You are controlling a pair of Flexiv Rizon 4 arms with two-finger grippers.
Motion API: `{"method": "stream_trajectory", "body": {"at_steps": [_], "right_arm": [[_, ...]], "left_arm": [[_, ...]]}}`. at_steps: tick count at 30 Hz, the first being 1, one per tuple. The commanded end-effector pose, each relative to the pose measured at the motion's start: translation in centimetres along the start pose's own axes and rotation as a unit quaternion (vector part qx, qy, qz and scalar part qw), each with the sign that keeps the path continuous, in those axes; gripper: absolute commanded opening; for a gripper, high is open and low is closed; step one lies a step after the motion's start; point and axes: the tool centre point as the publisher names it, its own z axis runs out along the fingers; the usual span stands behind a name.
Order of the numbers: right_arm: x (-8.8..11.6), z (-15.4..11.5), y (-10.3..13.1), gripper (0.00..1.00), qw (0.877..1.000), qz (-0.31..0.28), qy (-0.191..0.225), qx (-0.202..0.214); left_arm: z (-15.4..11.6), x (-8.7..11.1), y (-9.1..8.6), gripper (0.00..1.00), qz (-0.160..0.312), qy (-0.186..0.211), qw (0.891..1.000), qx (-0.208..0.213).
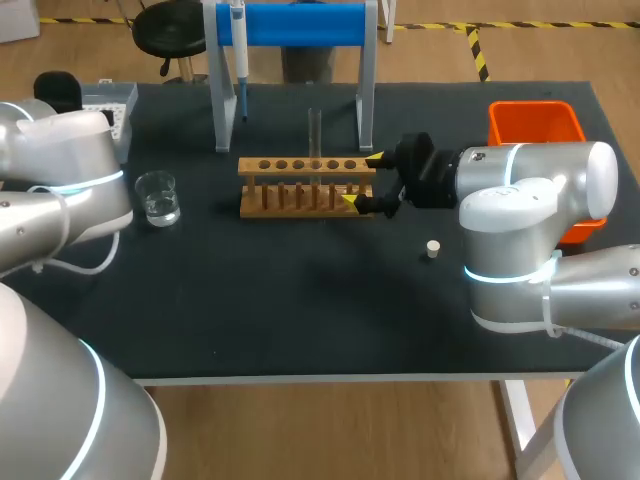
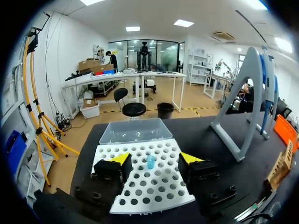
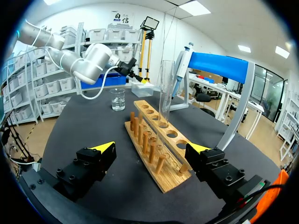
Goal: Invert the test tube, pick up the pipette, mount the tip to pipette, aspirate from beaker and dispense into the tube, eject the tip, return the pipette, and cap with the stopper.
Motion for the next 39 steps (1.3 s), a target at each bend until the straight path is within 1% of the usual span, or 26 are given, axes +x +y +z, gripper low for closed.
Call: {"method": "stream_trajectory", "body": {"at_steps": [1,3,8,10,13,19,25,34,39], "right_arm": [[0.06,0.00,-0.05,1.00,1.000,0.000,-0.001,-0.001],[0.06,0.00,-0.05,1.00,1.000,0.000,-0.001,-0.001],[0.06,0.00,-0.05,1.00,1.000,0.000,-0.001,-0.001],[0.06,0.00,-0.05,1.00,1.000,0.000,-0.001,-0.001],[0.06,0.00,-0.05,1.00,1.000,0.000,-0.001,-0.001],[0.06,0.00,-0.05,1.00,1.000,0.000,-0.001,-0.001],[0.06,0.00,-0.05,1.00,1.000,0.000,-0.001,-0.001],[0.06,0.00,-0.05,1.00,1.000,0.000,-0.001,-0.001],[0.06,0.00,-0.05,1.00,1.000,0.000,-0.001,-0.001]], "left_arm": [[0.36,-0.09,-0.26,0.49,0.001,-0.002,1.000,-0.006],[0.40,-0.10,-0.26,0.51,0.003,-0.003,1.000,-0.007],[0.57,-0.22,-0.24,0.49,0.007,-0.007,1.000,-0.009],[0.65,-0.28,-0.26,0.46,0.007,-0.007,1.000,-0.009],[0.75,-0.39,-0.28,0.49,0.007,-0.008,1.000,-0.008],[0.94,-0.55,-0.34,0.46,0.008,-0.009,1.000,-0.007],[1.13,-0.72,-0.27,0.47,0.008,-0.009,1.000,-0.009],[1.29,-0.84,-0.20,0.46,0.010,-0.009,1.000,-0.011],[1.35,-0.84,-0.22,0.43,0.012,-0.010,1.000,-0.011]]}}
